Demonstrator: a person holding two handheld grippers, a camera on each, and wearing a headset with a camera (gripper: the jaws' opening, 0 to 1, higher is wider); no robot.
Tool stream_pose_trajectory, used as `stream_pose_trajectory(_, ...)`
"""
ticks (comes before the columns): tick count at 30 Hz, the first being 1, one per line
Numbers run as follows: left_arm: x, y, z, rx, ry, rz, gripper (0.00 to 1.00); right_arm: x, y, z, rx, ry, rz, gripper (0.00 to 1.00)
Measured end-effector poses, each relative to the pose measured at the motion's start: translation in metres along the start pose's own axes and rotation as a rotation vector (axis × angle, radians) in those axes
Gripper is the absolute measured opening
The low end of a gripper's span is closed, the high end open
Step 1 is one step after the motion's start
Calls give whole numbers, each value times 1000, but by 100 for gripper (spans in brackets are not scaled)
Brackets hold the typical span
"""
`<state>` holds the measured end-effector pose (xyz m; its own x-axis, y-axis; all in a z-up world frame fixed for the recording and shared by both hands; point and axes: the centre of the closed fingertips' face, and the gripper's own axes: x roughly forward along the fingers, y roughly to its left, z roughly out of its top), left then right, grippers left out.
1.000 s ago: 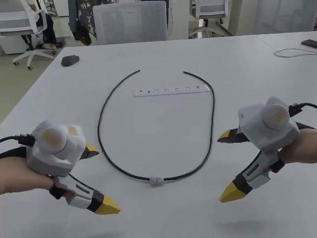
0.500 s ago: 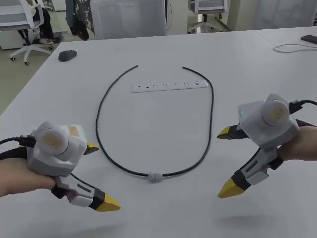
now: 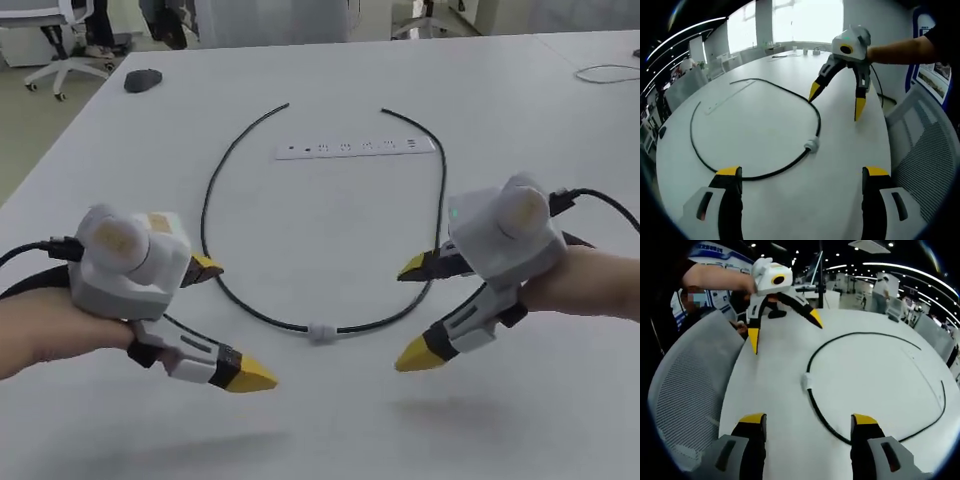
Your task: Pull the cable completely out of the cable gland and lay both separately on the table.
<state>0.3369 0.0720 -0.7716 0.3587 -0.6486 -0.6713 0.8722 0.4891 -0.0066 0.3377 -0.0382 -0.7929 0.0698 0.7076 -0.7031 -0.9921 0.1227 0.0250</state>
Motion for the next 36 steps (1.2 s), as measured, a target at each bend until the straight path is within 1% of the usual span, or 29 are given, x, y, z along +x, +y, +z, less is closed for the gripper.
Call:
stream_pose_trajectory(1, 1, -1, 0, -2, 0, -3, 100, 5, -1, -1, -21, 3, -4, 61)
stream_pose_trajectory(2, 2, -1, 0, -2, -1, -2, 100, 12, -3, 2, -60, -3, -9, 56)
stream_pose_trajectory(4, 7, -1, -2, -1, 12, -3, 100, 21, -2, 4, -41, -12, 0, 49)
stream_pose_trajectory(6, 8, 0, -1, -12, 7, -2, 100, 32, -1, 10, -22, -41, 12, 47)
stream_pose_trajectory(7, 8, -1, -1, -20, 1, -4, 100, 35, -1, 11, -16, -47, 17, 45)
stream_pose_trajectory(8, 9, -1, -1, -21, -1, -6, 100, 38, -1, 12, -9, -48, 22, 43)
stream_pose_trajectory(10, 7, -4, -1, -24, -8, -11, 100, 44, -1, 15, -19, -58, 18, 41)
stream_pose_trajectory(11, 6, -5, -1, -29, -8, -12, 100, 47, 0, 16, -12, -62, 30, 39)
stream_pose_trajectory(14, 3, -5, 3, -25, -38, -5, 100, 55, -2, 16, -5, -63, 36, 37)
stream_pose_trajectory(16, 3, -4, 4, -51, -52, 1, 100, 57, -3, 17, 2, -68, 37, 36)
stream_pose_trajectory(17, 3, -3, 7, -125, -77, 5, 100, 58, -4, 18, 0, -72, 30, 36)
stream_pose_trajectory(18, 2, -5, 10, -152, -96, -7, 99, 59, -4, 18, -2, -73, 30, 36)
stream_pose_trajectory(19, 1, -5, 12, -150, -108, -8, 98, 60, -6, 18, -1, -72, 28, 35)
stream_pose_trajectory(20, 0, -3, 12, -142, -116, 1, 96, 60, -6, 17, -3, -73, 24, 33)
stream_pose_trajectory(22, -1, -5, 13, -125, -126, -2, 92, 61, -7, 20, -17, -81, 20, 28)
stream_pose_trajectory(23, -1, -5, 13, -134, -127, -3, 87, 62, -7, 21, -24, -85, 22, 27)
stream_pose_trajectory(24, -1, -6, 12, -145, -125, -6, 85, 63, -7, 22, -40, -84, 21, 24)
stream_pose_trajectory(25, -1, -7, 12, -146, -122, -10, 85, 63, -7, 20, -63, -76, 11, 22)
stream_pose_trajectory(27, 0, -8, 11, -143, -124, -9, 86, 62, -5, 21, -62, -82, 18, 16)
stream_pose_trajectory(29, 1, -9, 9, -147, -116, -10, 87, 62, -7, 22, -88, -88, -5, 12)
stream_pose_trajectory(30, 1, -10, 8, -148, -116, -11, 87, 62, -7, 23, -76, -90, -13, 9)
stream_pose_trajectory(33, 2, -11, 8, -159, -121, -9, 87, 63, -10, 25, -41, -105, -38, 8)
stream_pose_trajectory(36, 4, -13, 10, -169, -123, -10, 89, 60, -6, 23, -24, -105, -34, 8)
